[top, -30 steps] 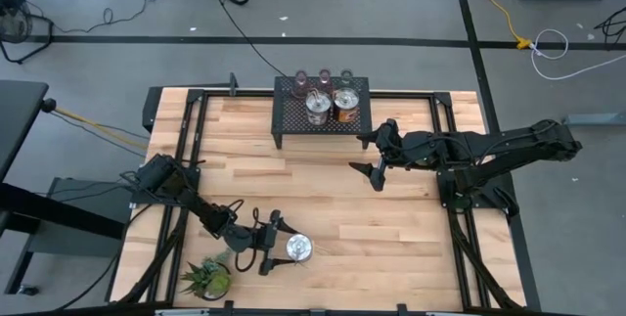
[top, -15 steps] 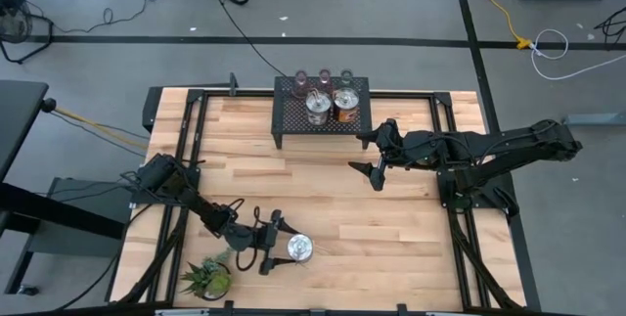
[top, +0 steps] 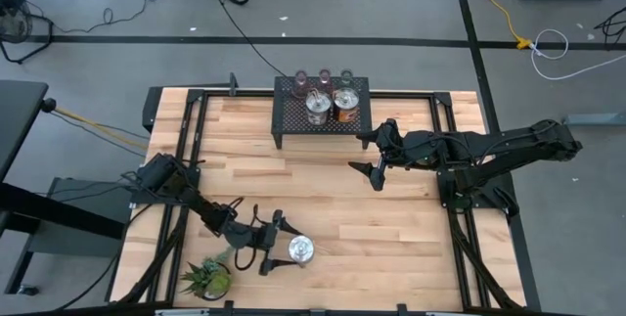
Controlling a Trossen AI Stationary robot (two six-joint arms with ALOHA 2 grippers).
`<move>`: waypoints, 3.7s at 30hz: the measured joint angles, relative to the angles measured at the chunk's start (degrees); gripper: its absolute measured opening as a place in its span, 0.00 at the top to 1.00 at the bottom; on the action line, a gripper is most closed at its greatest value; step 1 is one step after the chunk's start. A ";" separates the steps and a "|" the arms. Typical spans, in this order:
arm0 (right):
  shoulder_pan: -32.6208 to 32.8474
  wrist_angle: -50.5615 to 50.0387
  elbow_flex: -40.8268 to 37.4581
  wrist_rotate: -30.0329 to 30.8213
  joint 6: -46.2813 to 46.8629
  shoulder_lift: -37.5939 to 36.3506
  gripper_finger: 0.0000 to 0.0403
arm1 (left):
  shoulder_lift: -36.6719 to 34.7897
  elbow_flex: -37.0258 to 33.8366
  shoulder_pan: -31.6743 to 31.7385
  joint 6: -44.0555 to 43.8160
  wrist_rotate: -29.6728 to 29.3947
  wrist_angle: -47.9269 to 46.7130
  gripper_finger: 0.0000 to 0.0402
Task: Pick & Place candle stick holders
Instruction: Align the silver scented candle with the silver scented candles on the shelf
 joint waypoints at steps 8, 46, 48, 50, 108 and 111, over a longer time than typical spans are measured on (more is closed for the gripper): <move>0.02 -0.01 0.00 0.02 0.00 0.00 0.03 | 2.37 1.74 1.35 -1.01 3.42 0.89 0.01; 0.02 0.42 0.00 0.00 0.00 0.00 0.03 | 3.28 4.69 3.42 3.59 8.32 0.19 0.15; 0.00 0.45 0.00 0.00 0.00 0.00 0.03 | 0.66 3.13 4.21 3.96 9.90 0.07 0.15; 0.02 0.43 0.00 0.01 0.00 0.00 0.03 | -2.60 1.39 5.16 3.86 10.11 0.83 0.15; 0.00 0.82 0.00 0.00 0.00 0.00 0.03 | -39.65 -0.54 69.50 11.07 35.65 -33.55 0.15; 0.02 0.82 0.00 0.00 0.00 0.00 0.03 | -37.80 0.76 69.52 11.04 36.47 -33.92 0.15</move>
